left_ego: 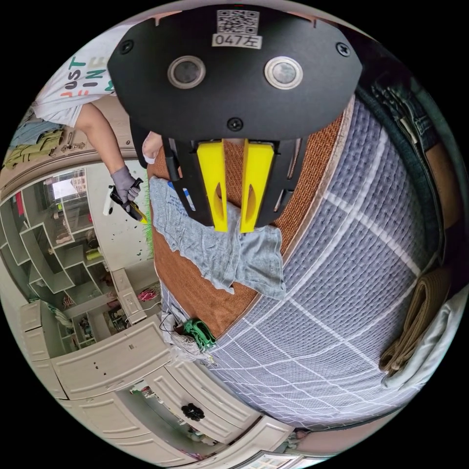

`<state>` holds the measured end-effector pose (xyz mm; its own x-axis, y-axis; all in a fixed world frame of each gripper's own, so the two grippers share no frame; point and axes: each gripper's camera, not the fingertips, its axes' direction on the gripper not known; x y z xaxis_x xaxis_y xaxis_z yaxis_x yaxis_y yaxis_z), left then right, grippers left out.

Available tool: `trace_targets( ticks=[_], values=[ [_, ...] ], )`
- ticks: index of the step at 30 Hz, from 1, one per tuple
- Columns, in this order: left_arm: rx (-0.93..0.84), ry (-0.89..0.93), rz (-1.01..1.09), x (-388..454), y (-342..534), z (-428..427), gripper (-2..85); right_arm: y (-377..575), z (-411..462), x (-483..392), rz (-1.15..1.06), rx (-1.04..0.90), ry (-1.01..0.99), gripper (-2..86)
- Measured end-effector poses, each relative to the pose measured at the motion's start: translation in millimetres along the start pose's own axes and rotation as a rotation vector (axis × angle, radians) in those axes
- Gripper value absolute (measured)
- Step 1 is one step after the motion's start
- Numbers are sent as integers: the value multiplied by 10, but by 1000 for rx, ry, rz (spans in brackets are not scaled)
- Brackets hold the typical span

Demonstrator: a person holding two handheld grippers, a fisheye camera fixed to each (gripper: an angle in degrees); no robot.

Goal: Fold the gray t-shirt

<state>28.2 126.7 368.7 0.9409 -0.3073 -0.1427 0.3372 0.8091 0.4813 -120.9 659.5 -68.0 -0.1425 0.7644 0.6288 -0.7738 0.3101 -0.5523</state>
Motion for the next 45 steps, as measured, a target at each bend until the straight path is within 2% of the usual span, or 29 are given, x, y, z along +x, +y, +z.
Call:
trace_targets(
  ticks=[2,4,6,8,15,18,23,25,28,29,30,31,33,36,39,43,45],
  values=[
    [-2,-9,-9,-61,17,70,48,17,9,-304,-158,-23,-192,-12],
    [3,-1,-22,-158,28,155,47,74,48,-553,-249,-93,-131,-10],
    [7,19,-37,-239,28,224,47,106,125,-501,-216,-134,148,0],
    [10,41,-49,-312,23,299,47,68,160,-238,-142,-123,227,18],
    [-17,31,-36,-463,-48,601,46,-217,521,611,81,-130,330,46],
    [-29,18,-34,-540,-138,714,45,-317,697,860,151,-125,298,31],
    [-39,30,-40,-684,-339,878,45,-478,798,774,75,-67,239,-9],
    [-46,24,-35,-733,-455,943,45,-545,833,625,-4,-64,175,-10],
    [-33,4,-36,-797,-601,956,44,-598,887,296,-176,-92,-155,-11],
    [-28,2,-38,-814,-629,948,44,-573,921,94,-270,-140,-346,-12],
    [-15,4,-44,-859,-688,928,43,-505,968,-156,-374,-224,-536,-12],
    [-1,11,-55,-913,-746,903,43,-451,994,-296,-430,-281,-616,-12],
    [20,33,-77,-1005,-840,865,43,-106,1081,-828,-647,-558,-807,-12],
    [47,80,-112,-1157,-1021,815,42,343,1231,-1121,-761,-881,-803,-11],
    [54,82,-125,-1239,-1237,769,42,539,1406,-1022,-698,-1071,-739,-9],
    [36,29,-87,-1219,-1582,702,44,371,1367,-838,-603,-1050,-711,13],
    [26,-9,-52,-1169,-1746,661,48,48,1142,-736,-597,-890,-632,25]
  ],
)
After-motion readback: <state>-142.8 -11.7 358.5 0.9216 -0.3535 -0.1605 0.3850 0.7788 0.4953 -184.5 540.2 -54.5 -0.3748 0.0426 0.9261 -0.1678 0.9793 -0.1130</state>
